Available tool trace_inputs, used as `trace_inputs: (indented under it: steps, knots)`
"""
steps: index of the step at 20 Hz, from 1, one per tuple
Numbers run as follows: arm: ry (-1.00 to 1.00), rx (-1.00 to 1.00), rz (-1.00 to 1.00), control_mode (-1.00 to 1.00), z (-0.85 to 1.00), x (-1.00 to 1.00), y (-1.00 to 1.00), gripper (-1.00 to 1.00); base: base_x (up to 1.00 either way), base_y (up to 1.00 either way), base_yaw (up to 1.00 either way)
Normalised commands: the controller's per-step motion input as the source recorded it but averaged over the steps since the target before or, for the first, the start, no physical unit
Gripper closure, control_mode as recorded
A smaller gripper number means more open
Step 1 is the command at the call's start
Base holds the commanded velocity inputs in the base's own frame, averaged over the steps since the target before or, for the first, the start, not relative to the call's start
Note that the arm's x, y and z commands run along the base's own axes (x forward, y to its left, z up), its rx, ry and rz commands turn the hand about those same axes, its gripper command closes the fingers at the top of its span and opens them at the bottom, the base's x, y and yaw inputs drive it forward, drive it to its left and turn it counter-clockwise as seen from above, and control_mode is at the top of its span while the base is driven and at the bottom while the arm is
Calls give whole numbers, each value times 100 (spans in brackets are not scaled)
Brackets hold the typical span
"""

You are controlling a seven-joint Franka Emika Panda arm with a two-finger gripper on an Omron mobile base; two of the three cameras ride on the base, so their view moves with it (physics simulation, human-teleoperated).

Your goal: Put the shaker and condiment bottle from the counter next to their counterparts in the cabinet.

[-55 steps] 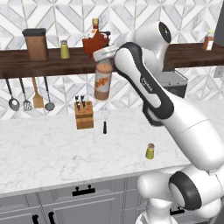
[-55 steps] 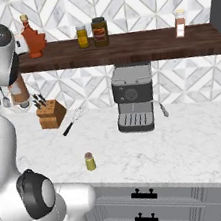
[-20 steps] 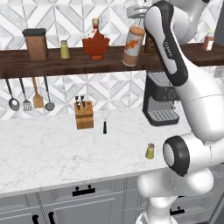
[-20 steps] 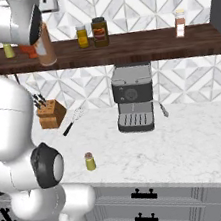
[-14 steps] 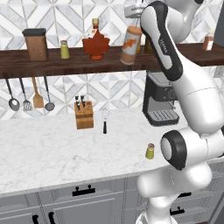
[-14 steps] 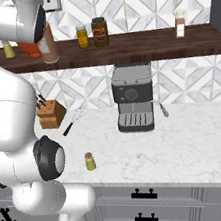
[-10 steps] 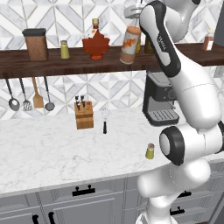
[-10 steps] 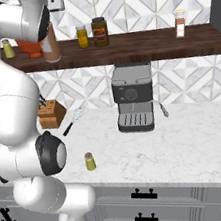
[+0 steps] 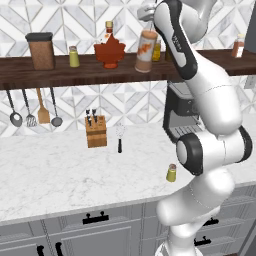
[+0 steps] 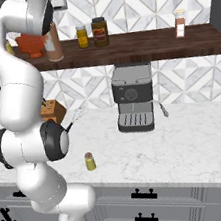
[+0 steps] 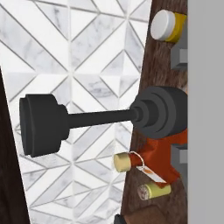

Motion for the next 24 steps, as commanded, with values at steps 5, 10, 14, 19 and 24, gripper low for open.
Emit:
trace_inputs:
  steps: [5, 10, 14, 19, 24]
  knots:
    - [2, 0, 4, -100, 0, 44, 0, 100, 0, 0, 0]
    - [13, -6, 5, -100, -5, 35, 6, 100, 0, 0, 0]
    - [11, -6, 2, -100, -18, 22, 10, 100, 0, 0, 0]
    - [1, -1, 3, -100, -3, 33, 0, 100, 0, 0, 0]
    - [-1, 0, 4, -100, 0, 43, 0, 100, 0, 0, 0]
